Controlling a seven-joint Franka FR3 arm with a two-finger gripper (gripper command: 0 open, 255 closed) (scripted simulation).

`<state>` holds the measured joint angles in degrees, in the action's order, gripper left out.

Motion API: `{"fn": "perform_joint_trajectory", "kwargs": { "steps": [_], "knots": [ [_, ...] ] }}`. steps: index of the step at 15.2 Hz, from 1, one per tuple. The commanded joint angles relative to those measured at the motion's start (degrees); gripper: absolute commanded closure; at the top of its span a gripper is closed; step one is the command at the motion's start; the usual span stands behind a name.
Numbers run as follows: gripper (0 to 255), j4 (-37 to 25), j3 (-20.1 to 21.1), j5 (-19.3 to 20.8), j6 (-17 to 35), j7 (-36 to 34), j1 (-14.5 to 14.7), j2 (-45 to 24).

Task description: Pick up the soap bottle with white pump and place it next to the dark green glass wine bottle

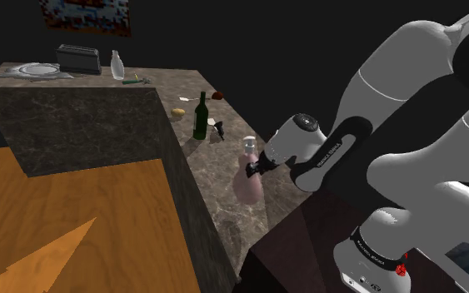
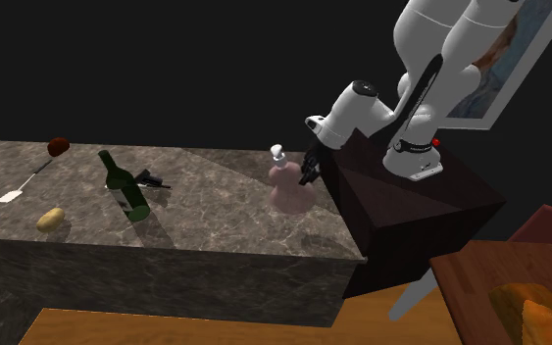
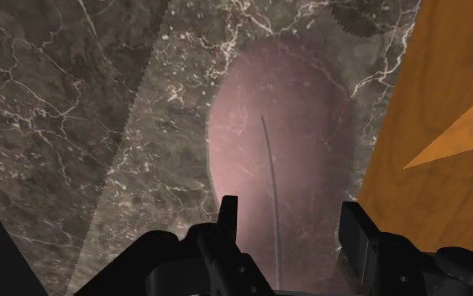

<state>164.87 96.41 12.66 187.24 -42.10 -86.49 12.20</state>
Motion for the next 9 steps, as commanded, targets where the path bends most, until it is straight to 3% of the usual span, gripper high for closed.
{"fn": "perform_joint_trajectory", "kwargs": {
  "steps": [1,5,7,9],
  "knots": [
    [255,0.3,-12.2,-0.8,-2.3,1.2,12.2,-0.9],
    [255,0.7,-36.4,-3.1,-6.8,3.9,36.7,-0.4],
    [255,0.8,-45.3,-5.8,-9.1,6.3,46.3,0.8],
    [255,0.8,-51.6,-8.8,-11.3,8.9,53.3,2.3]
  ]
}}
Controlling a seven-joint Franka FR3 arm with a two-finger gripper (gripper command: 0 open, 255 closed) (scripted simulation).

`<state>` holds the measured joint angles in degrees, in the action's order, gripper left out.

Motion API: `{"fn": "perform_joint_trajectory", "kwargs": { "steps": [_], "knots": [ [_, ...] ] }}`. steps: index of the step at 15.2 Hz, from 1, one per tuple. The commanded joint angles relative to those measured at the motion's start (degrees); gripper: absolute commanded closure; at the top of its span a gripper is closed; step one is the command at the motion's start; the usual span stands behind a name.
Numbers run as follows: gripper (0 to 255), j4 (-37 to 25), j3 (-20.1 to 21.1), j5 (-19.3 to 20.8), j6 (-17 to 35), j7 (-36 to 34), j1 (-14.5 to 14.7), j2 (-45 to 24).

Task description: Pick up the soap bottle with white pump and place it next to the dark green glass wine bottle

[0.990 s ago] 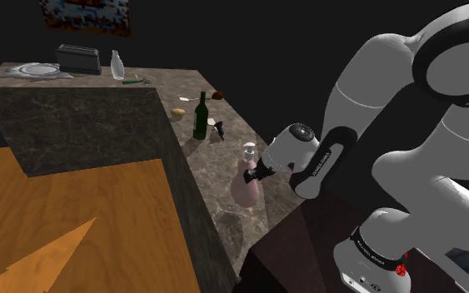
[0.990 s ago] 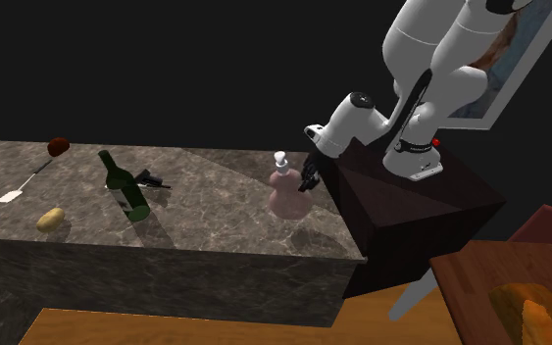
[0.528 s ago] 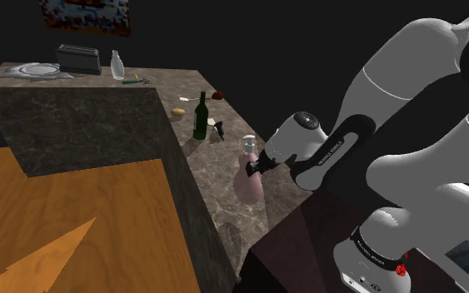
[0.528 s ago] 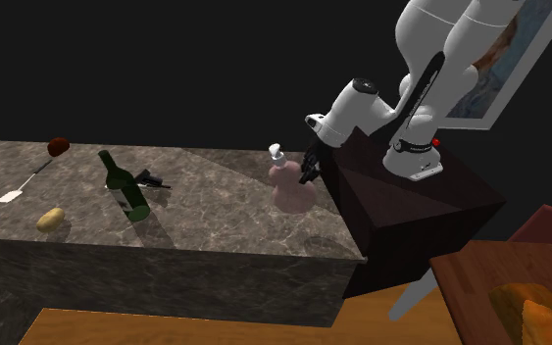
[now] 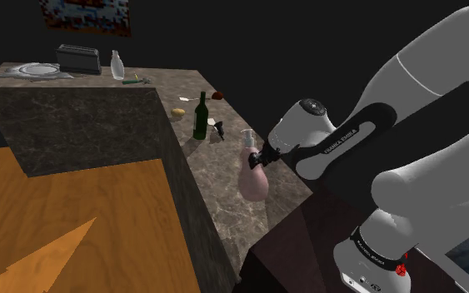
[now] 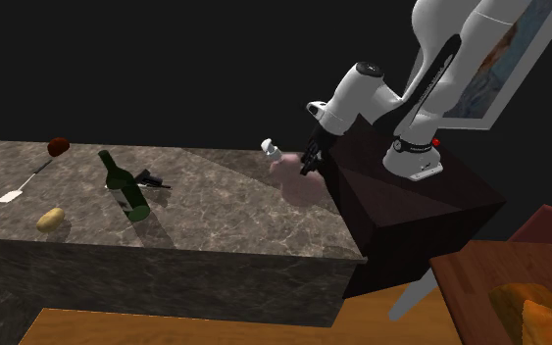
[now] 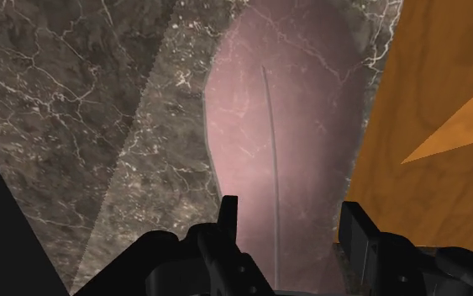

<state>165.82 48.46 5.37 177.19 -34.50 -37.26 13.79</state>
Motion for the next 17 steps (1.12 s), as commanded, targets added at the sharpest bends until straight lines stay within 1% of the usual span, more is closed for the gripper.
{"fn": "perform_joint_trajectory", "kwargs": {
  "steps": [1,2,4,7,11,17],
  "knots": [
    [255,-0.1,-6.1,-2.9,-2.4,2.5,6.8,1.6],
    [255,-0.2,-8.2,-4.2,-3.5,3.5,9.1,2.5],
    [255,-0.4,-11.4,-6.4,-5.8,5.4,12.7,4.3],
    [255,-0.8,-14.8,-8.8,-9.3,7.6,16.5,7.1],
    [255,-1.7,-17.9,-10.9,-13.9,9.7,19.6,10.7],
    [255,-3.4,-20.8,-12.6,-20.5,11.8,22.3,15.5]
  ]
}}
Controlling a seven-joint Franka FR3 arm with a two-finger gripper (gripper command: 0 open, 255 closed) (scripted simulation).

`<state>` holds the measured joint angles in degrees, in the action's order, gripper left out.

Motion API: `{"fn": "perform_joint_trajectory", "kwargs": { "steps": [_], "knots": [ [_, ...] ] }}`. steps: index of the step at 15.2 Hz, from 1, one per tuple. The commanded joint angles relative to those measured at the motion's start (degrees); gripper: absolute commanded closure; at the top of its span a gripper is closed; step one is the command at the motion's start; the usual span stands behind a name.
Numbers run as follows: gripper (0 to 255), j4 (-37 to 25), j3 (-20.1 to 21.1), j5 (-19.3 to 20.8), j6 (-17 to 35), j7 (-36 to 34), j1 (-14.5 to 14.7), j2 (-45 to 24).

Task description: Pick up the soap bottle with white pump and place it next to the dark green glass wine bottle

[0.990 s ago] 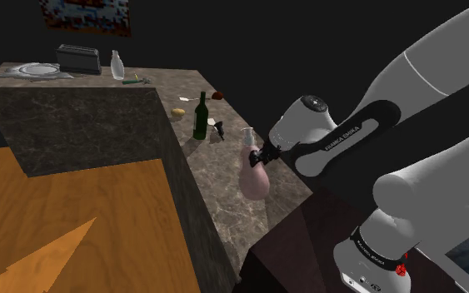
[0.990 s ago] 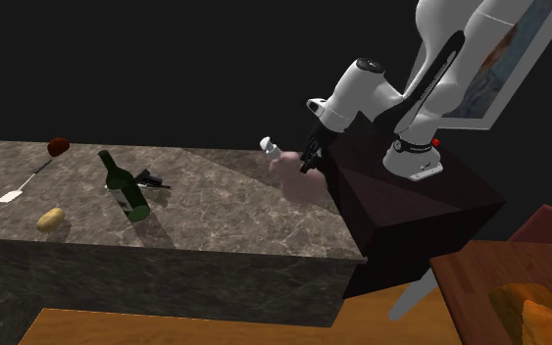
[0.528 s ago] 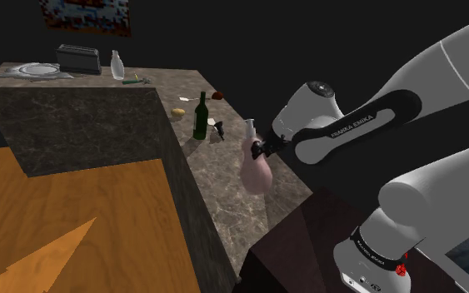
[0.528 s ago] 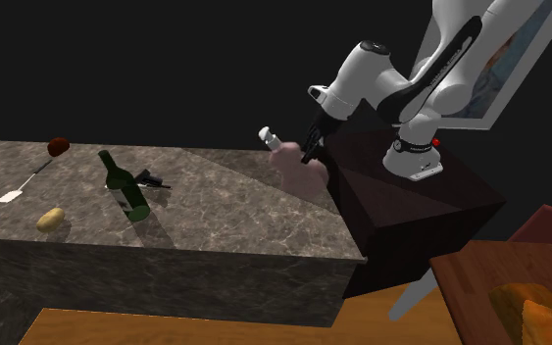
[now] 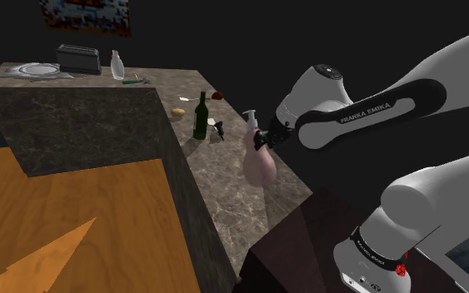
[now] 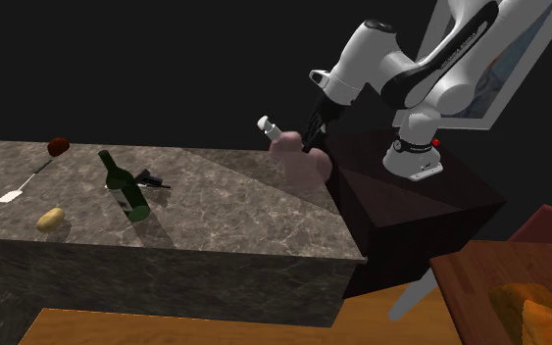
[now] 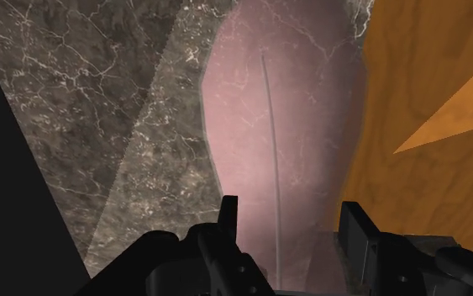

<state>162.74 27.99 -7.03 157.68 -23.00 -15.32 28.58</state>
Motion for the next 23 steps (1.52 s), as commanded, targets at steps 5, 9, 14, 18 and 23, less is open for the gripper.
{"fn": "perform_joint_trajectory", "kwargs": {
  "steps": [5,9,14,18,23],
  "knots": [
    [255,-2.2,-2.2,-0.8,-6.2,1.4,1.5,4.0],
    [255,-4.0,-3.3,-1.0,-10.3,2.1,2.0,6.3],
    [255,-6.5,-4.6,-1.0,-15.1,2.8,2.3,8.6],
    [255,-8.7,-5.4,-0.8,-18.7,3.3,2.4,10.1],
    [255,-11.7,-6.4,-0.5,-23.1,3.8,2.4,11.4]
  ]
}}
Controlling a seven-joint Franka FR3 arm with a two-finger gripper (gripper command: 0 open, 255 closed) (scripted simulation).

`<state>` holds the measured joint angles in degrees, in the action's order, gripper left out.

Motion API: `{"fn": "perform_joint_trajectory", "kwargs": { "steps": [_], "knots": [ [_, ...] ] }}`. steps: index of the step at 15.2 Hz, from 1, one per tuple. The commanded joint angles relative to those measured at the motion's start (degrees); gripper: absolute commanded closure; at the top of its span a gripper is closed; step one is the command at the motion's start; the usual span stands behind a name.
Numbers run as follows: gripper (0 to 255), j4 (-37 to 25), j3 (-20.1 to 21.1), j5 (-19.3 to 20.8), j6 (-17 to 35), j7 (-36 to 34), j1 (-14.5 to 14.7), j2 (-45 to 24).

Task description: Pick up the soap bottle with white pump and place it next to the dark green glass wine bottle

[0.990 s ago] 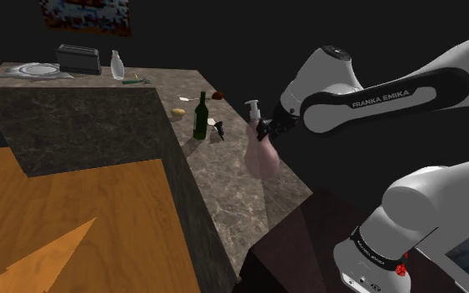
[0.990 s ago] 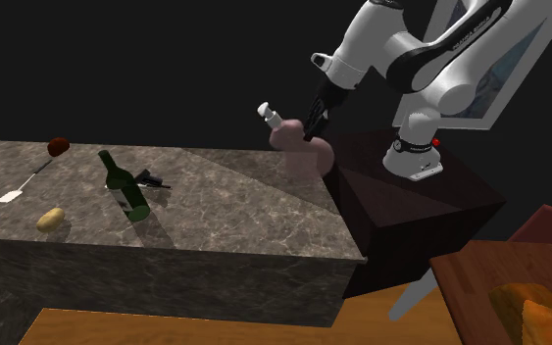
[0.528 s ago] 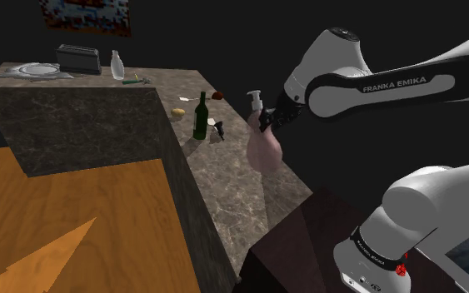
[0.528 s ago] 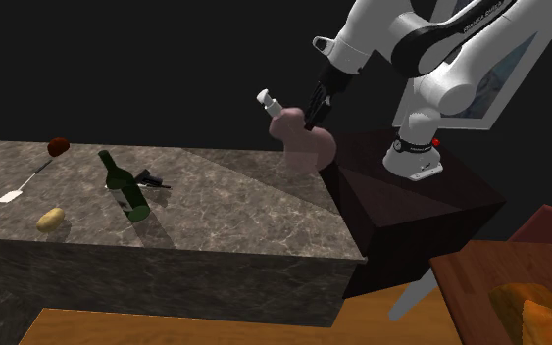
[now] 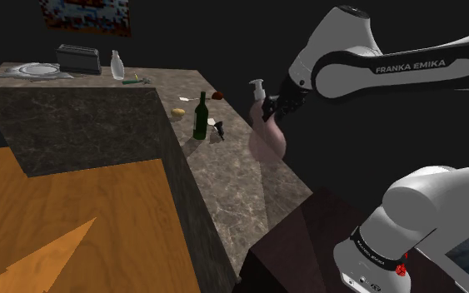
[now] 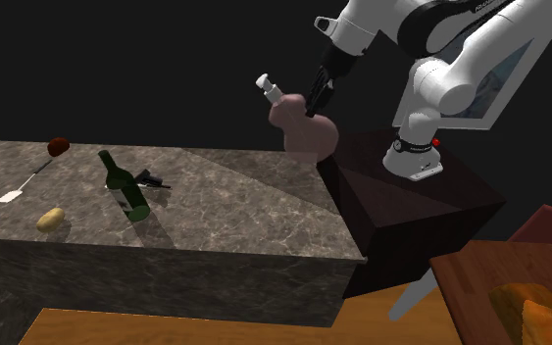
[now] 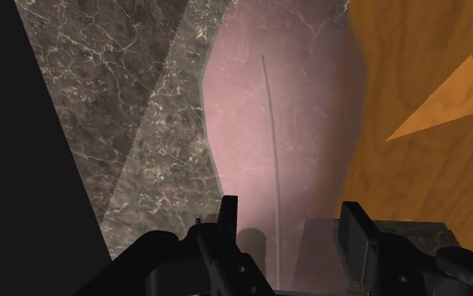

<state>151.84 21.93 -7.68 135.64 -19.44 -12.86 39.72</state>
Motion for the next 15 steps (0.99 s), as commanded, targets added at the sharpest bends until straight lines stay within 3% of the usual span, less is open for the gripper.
{"fn": "perform_joint_trajectory", "kwargs": {
  "steps": [1,7,15],
  "knots": [
    [255,-1.4,-0.5,0.2,-1.9,0.3,-0.1,0.5],
    [255,-5.4,-1.5,0.6,-6.8,0.8,-0.3,1.4],
    [255,-19.6,0.3,6.0,-1.7,0.8,-6.8,-17.8]
  ]
}}
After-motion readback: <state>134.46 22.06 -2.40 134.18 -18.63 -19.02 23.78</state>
